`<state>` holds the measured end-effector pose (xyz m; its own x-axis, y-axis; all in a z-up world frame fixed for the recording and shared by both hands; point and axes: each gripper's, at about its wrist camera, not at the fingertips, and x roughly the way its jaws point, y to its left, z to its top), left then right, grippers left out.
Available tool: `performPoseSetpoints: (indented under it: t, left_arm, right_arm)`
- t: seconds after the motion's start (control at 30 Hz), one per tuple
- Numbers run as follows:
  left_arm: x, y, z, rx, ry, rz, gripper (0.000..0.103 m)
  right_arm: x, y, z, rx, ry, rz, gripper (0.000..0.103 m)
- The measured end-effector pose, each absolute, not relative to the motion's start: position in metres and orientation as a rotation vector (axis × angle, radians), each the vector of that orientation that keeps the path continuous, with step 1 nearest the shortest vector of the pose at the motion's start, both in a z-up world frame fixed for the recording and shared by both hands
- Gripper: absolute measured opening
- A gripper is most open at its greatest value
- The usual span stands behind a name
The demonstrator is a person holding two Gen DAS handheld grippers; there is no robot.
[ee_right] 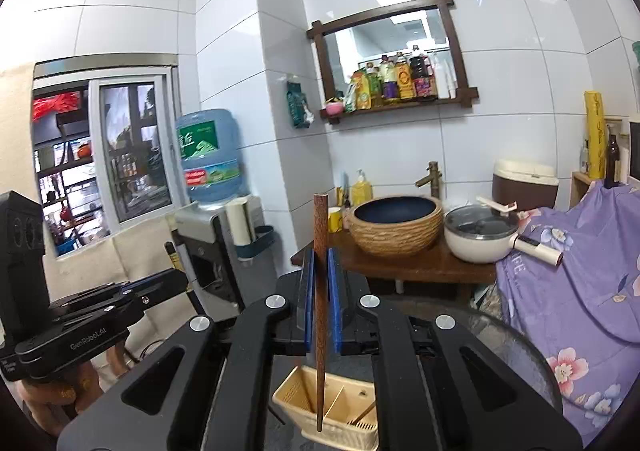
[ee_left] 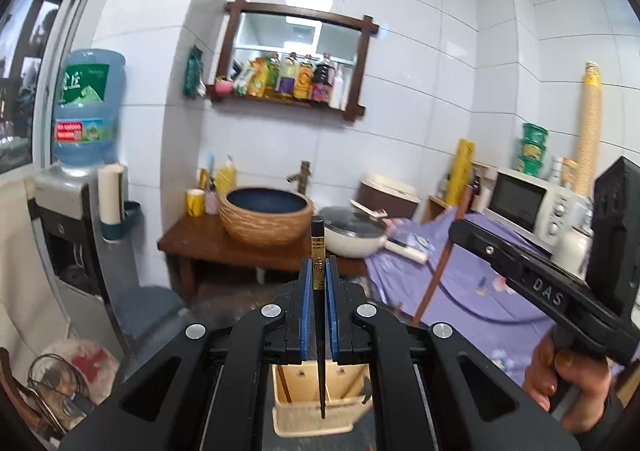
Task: Organize utensils
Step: 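Lift both chopsticks upright and lower them into the cream holder, then open both tools to release the chopsticks in the holder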
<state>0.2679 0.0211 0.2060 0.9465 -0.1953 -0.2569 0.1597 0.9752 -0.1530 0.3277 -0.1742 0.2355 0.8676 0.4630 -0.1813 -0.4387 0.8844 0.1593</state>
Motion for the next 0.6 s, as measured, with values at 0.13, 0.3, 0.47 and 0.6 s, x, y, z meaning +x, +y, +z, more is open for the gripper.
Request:
performPoseSetpoints:
  t: [0.13,0.3,0.47,0.6]
  left_arm:
    - [0.293,0.023,0.2,-0.168,0.286,-0.161,0.007]
    - [0.309,0.028,0.167,-0.201,0.296,-0.118,0.007]
    - [0.324,0.028,0.126,-0.224,0.371,-0.114,0.007]
    - [0.33,0.022,0.095,-0.202,0.43,-0.112,0.007]
  right_arm:
    - [0.349,-0.17,0.22,0.109,0.219,0.431,0.008]
    - [0.363,-0.167,0.177,0.109,0.27,0.42,0.008]
    - [0.372,-0.162,0.131,0.114,0.341,0.419,0.008]
    - [0.371,-0.16,0.106,0.096,0.362,0.408,0.008]
